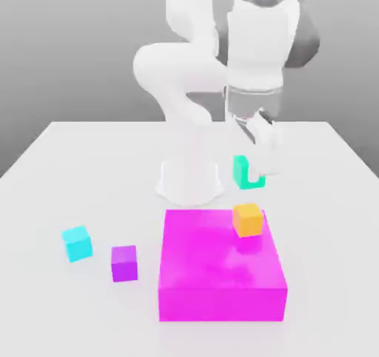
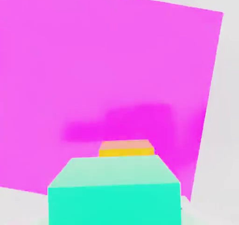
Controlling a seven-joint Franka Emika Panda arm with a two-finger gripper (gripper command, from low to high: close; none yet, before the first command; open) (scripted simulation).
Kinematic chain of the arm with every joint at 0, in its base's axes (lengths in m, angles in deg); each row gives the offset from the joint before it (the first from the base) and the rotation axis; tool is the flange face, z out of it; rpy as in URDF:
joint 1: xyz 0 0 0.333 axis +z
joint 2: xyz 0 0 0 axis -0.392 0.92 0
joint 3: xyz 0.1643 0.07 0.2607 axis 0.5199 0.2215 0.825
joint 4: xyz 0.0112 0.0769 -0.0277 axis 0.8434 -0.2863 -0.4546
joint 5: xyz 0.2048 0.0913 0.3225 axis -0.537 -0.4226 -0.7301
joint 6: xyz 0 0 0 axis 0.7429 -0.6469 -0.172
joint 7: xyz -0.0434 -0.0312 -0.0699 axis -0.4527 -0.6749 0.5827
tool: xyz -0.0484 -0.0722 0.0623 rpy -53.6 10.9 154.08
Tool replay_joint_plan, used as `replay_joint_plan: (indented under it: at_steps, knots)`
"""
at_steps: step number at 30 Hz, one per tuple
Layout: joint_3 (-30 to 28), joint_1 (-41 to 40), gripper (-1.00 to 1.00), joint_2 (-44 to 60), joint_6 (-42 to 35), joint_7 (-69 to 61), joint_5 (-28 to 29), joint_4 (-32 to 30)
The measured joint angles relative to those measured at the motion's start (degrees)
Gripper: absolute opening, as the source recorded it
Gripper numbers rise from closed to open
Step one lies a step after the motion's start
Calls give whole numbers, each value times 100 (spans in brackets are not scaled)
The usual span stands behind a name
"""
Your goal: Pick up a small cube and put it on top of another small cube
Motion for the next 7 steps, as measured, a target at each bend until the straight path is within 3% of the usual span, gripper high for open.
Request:
replay_joint_plan:
  at_steps: [4, 5, 7]
  knots:
    - [197, -15, -100, 770, 935, 15, -126, -172]
    - [223, -17, 100, 879, 1066, 15, -143, -195]
    - [223, -17, 100, 879, 1066, 15, -143, -195]
